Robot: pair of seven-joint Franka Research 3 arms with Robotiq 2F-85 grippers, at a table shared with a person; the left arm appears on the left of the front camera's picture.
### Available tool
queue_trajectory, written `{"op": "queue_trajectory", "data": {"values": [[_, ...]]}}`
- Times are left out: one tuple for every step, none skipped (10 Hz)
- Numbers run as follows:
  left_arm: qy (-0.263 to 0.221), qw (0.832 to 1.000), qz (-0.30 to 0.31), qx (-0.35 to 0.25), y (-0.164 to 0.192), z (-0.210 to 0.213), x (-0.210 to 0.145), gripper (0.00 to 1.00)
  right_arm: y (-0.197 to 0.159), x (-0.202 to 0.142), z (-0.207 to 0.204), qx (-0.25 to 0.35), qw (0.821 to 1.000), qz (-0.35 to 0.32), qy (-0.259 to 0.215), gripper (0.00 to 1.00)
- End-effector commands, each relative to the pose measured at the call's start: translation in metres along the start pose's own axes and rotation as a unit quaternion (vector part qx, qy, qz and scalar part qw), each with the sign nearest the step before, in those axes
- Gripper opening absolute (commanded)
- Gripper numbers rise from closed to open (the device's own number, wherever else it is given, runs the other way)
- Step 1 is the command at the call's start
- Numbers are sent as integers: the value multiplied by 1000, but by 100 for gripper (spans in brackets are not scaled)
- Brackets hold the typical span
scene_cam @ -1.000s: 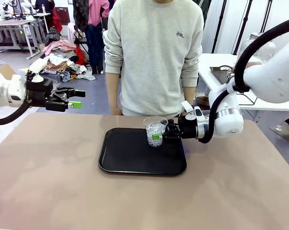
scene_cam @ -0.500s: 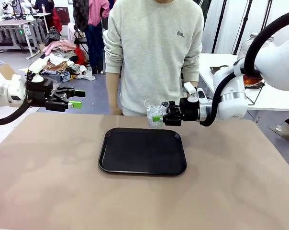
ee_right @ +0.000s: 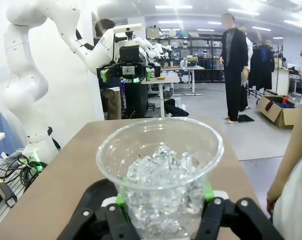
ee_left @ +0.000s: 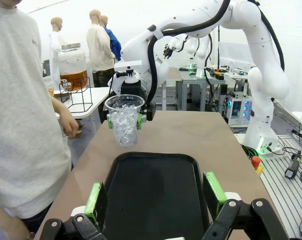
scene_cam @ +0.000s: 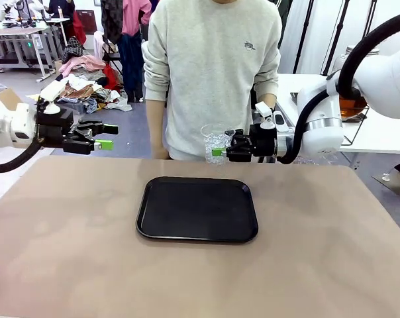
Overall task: Pour the drink into the iced cup.
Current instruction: Pick up the iced cup indicated by the human and present it to them, then open the gripper to release the iced cup you were holding.
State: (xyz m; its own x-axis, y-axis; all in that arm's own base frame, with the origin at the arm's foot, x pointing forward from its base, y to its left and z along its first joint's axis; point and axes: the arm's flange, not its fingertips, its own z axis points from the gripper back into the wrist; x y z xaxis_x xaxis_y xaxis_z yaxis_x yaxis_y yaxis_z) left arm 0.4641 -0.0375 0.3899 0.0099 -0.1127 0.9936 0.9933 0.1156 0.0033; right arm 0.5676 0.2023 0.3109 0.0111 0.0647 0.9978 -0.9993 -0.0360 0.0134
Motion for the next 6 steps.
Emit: {"op": "queue_trajectory", "data": {"values": [[0,1000,-2,0,-1,0,2,100,0,1,0,0,1000,1,0,65],[0,1000,-2,0,-1,0,2,100,0,1,0,0,1000,1,0,65],[0,1000,-2,0,-1,0,2,100,0,1,0,0,1000,1,0,65],[0,1000,-2,0,-1,0,2,100,0,1,0,0,1000,1,0,65],[0,1000,-2,0,-1,0,2,100,0,1,0,0,1000,1,0,65],[0,1000,-2,0,-1,0,2,100,0,1,0,0,1000,1,0,65]]}}
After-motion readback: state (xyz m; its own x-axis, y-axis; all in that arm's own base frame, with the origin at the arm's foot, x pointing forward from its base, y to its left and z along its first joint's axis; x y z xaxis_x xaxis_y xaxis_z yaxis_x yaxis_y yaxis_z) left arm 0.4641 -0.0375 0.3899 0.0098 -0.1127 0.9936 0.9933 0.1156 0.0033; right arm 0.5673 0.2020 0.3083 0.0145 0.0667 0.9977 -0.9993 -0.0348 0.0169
